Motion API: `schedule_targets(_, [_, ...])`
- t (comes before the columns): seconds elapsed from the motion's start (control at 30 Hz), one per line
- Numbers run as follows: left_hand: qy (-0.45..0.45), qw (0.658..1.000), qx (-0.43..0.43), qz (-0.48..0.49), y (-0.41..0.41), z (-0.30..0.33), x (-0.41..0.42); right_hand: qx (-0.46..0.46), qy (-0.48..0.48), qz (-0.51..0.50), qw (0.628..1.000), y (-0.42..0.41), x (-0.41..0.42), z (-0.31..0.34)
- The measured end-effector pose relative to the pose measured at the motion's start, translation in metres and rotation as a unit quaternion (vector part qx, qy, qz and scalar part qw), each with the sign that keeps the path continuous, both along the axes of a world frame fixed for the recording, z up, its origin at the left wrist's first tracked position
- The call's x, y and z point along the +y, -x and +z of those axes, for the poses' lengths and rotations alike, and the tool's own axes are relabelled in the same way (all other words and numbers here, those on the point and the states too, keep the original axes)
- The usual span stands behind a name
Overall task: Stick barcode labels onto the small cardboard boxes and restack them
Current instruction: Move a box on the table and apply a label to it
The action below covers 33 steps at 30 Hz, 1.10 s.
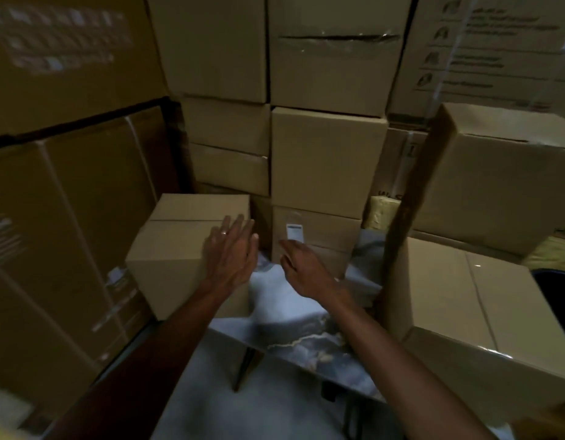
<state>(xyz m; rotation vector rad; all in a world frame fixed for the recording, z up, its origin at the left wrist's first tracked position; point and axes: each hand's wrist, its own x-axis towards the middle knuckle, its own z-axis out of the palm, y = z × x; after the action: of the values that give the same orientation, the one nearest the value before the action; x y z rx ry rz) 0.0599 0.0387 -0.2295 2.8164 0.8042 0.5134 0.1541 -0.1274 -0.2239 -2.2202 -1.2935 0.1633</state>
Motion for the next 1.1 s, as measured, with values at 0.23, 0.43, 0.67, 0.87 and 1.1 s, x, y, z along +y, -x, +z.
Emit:
schedule_targets(0.23, [0.05,0.99,0.022,0.133,0.072,-0.011,0.114,-0.064,0.014,0.057,0.996,0.045,0.13,-0.018])
schedule_targets(0.43, [0.056,0.987,0.097,0.113,0.092,-0.036,0.145,-0.198,0.119,0.051,0.972,0.056,0.153,-0.055])
schedule_targets(0.67, [-0.049,0.989,-0.006,0.142,0.114,-0.063,0.111,-0.247,0.089,0.029,0.964,0.083,0.131,-0.077])
schedule_targets(0.87, [-0.112,0.982,-0.078,0.127,0.15,-0.089,0.078,-0.256,-0.002,0.019,0.966,0.118,0.096,-0.101])
schedule_targets(1.1, [-0.095,0.986,-0.042,0.133,0.161,-0.12,0.017,-0.258,0.031,-0.007,0.966,0.131,0.052,-0.128])
